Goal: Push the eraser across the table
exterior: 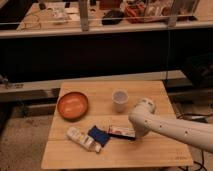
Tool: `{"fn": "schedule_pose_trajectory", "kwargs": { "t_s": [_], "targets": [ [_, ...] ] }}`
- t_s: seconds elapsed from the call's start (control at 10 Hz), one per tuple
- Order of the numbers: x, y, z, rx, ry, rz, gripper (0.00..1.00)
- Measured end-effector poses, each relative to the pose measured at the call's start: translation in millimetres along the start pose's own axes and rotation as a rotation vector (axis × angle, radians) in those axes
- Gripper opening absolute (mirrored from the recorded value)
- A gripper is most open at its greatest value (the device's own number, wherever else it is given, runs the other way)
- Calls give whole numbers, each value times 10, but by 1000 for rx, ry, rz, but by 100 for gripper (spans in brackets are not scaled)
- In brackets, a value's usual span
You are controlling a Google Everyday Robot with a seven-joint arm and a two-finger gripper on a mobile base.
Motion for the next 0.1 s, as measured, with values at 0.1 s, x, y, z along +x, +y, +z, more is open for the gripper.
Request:
{"fn": "schedule_pose_trajectory", "kwargs": {
  "t_s": [0.1],
  "targets": [
    [0, -1, 0, 0, 0, 0, 0]
  ]
}}
